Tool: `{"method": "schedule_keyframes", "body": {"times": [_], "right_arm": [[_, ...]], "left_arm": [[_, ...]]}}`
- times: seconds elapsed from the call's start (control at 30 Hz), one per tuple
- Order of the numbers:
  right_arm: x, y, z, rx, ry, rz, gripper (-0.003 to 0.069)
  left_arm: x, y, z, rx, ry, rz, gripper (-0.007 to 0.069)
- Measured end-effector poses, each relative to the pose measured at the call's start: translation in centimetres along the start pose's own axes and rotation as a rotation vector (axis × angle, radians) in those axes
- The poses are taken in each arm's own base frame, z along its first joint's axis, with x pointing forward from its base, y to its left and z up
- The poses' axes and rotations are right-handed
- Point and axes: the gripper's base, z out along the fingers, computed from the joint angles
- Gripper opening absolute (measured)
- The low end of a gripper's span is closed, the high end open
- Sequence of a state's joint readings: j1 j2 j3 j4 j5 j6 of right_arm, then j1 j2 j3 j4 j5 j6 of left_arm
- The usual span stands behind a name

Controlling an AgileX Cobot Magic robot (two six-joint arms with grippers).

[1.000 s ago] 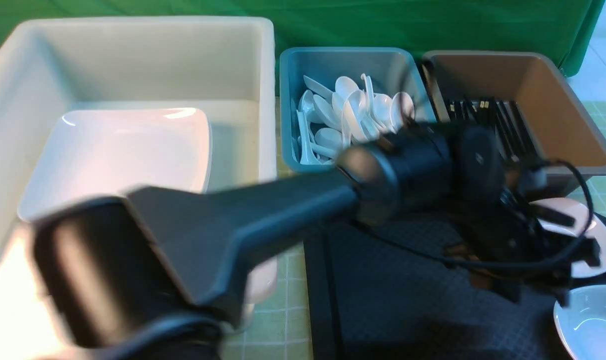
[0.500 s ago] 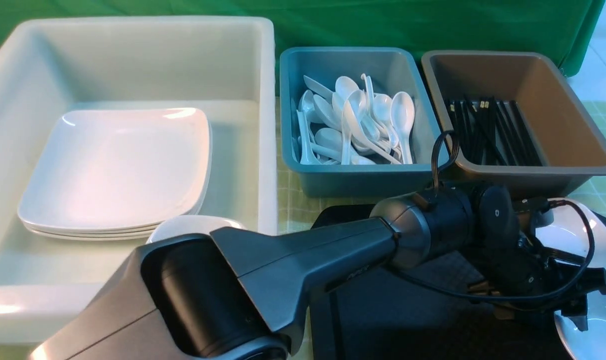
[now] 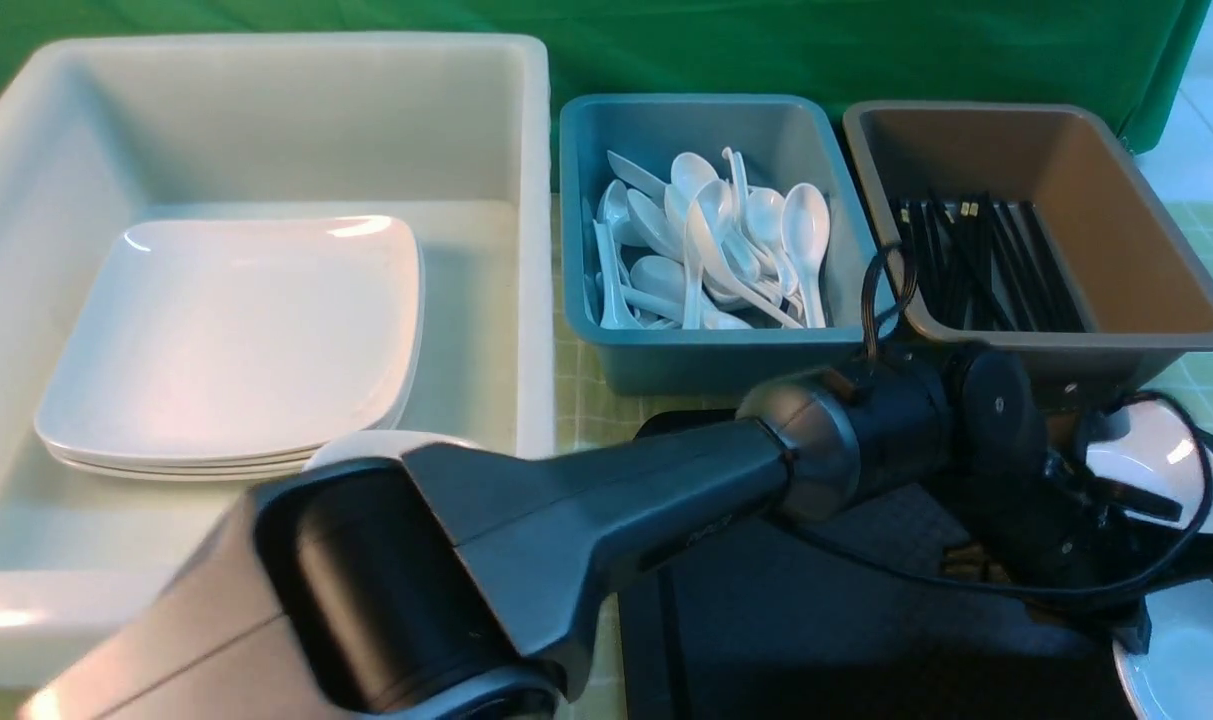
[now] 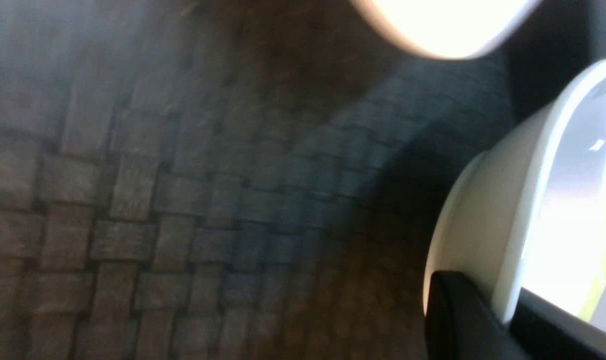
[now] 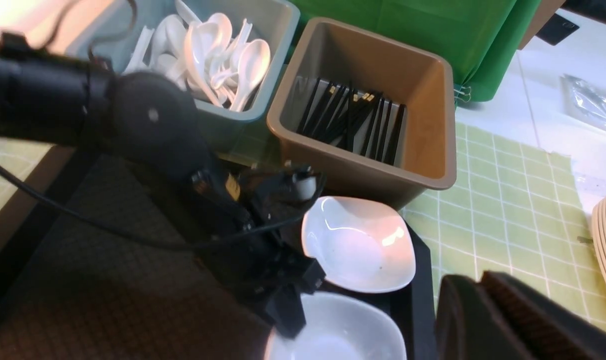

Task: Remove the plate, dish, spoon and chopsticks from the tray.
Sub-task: Use the left arm to grab a small plate from the dinner plate, then use the left arm to put the small plate into the large storage box on the left

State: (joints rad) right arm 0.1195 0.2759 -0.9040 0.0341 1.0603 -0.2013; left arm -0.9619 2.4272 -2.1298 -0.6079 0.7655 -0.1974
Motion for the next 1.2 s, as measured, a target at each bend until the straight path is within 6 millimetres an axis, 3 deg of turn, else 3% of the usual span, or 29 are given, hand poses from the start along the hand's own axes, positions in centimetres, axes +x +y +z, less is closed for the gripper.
{"method": "schedule_keyframes", "body": {"times": [0.13, 0.27, 0.3, 0.33, 0.4, 0.5, 0.53, 0.6, 0.73, 0.83, 0.97, 1.07, 1.2], "right_arm": [[0.0, 0.0, 0.0, 0.000, 0.000, -0.001, 0.0041], [0.0, 0.0, 0.0, 0.000, 0.000, -0.001, 0.0044], [0.0, 0.0, 0.0, 0.000, 0.000, -0.001, 0.0045], [0.0, 0.0, 0.0, 0.000, 0.000, -0.001, 0.0048], [0.0, 0.0, 0.0, 0.001, -0.002, -0.001, 0.0050], [0.0, 0.0, 0.1, 0.001, -0.001, -0.001, 0.0050], [0.1, 0.0, 0.1, 0.001, 0.000, -0.001, 0.0050], [0.4, 0.1, 0.6, -0.002, 0.015, -0.001, 0.0050], [1.3, 0.2, 1.6, -0.010, 0.059, 0.001, 0.0055], [1.6, 0.3, 1.9, -0.015, 0.075, 0.016, 0.0063], [1.6, 0.3, 2.0, -0.013, 0.066, 0.044, 0.0069], [1.5, 0.2, 2.0, -0.011, 0.057, 0.053, 0.0071], [1.5, 0.2, 2.0, -0.011, 0.055, 0.053, 0.0071]], "left_arm": [[-2.2, -2.5, -8.6, -0.107, -0.087, 0.203, 0.0010], [-3.6, -3.6, -19.9, -0.223, -0.188, 0.289, 0.0010], [-3.5, -3.8, -21.0, -0.237, -0.195, 0.297, 0.0010], [-3.7, -3.1, -25.9, -0.313, -0.233, 0.301, 0.0010], [-3.5, -1.9, -31.5, -0.398, -0.299, 0.284, 0.0010], [-2.5, 0.3, -38.0, -0.472, -0.400, 0.210, 0.0010], [-2.3, 0.7, -38.7, -0.482, -0.410, 0.200, 0.0010], [-0.5, 3.4, -42.1, -0.539, -0.427, 0.137, 0.0010], [2.6, 8.2, -44.2, -0.598, -0.358, 0.060, 0.0010], [4.8, 13.1, -43.9, -0.622, -0.265, -0.045, 0.0010], [6.6, 17.8, -42.3, -0.639, -0.178, -0.110, 0.0010], [7.0, 20.2, -40.3, -0.641, -0.147, -0.074, 0.0010], [6.7, 21.3, -38.7, -0.584, -0.140, -0.054, 0.0010]]}}
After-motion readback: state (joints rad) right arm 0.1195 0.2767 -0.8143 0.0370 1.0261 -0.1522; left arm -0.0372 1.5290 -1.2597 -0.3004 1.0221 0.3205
